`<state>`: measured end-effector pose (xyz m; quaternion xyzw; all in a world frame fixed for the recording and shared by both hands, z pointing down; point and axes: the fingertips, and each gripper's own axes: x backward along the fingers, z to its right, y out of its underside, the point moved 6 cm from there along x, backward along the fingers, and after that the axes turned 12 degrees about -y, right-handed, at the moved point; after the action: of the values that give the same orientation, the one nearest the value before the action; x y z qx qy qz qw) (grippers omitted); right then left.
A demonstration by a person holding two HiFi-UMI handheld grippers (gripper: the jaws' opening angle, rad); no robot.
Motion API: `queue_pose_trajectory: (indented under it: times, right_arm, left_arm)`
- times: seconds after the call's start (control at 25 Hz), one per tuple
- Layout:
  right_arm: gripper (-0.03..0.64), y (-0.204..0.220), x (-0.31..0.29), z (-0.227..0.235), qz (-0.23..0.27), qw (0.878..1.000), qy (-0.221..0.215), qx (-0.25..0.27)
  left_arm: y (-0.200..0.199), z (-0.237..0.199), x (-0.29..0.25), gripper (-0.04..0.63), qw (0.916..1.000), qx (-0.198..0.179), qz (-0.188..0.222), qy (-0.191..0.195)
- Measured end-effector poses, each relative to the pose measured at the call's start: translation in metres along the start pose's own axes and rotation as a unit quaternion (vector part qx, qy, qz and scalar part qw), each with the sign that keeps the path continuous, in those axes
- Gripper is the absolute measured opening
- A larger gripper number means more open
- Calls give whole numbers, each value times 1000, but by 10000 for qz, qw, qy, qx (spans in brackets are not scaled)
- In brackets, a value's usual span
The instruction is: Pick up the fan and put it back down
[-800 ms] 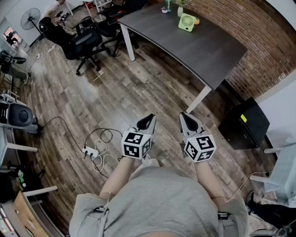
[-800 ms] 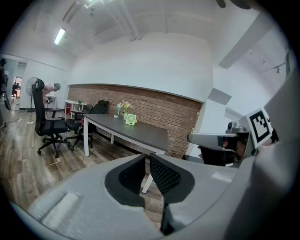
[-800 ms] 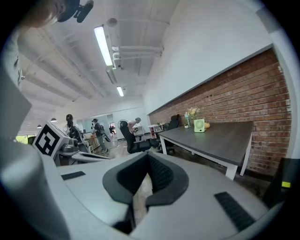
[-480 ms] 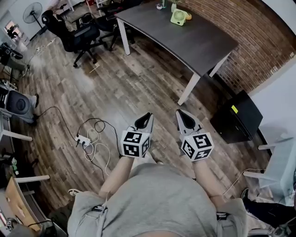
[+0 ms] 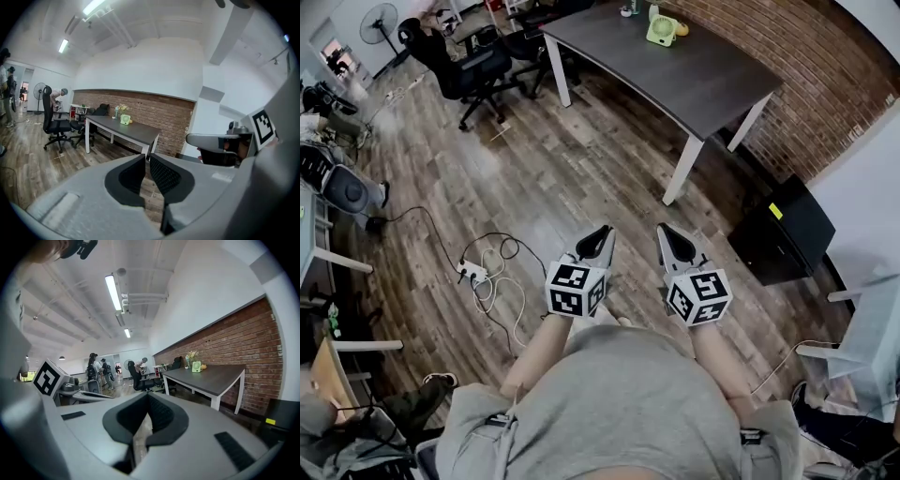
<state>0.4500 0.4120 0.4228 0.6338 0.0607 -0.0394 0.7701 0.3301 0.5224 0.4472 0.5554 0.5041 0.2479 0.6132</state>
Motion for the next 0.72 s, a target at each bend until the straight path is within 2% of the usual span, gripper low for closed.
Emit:
queue_pose_trajectory:
  times: [0.24, 0.6, 0.64, 0.72]
  right_arm:
    - [2, 3, 14, -2, 69, 9996, -236, -127]
    - [9, 9, 16, -3, 30, 9994, -324, -118]
    - [18, 9, 15, -2, 11, 9993, -344, -135]
    - [106, 9, 12, 3, -40, 9992, -361, -175]
  left_arm:
    - [5, 14, 7, 41, 10000, -27, -13, 32]
    - [4, 20, 8, 58, 9998, -32, 5, 196]
    - [3, 20, 6, 65, 9998, -44, 5, 203]
    - [-1, 21, 2, 91, 9997, -77, -4, 217]
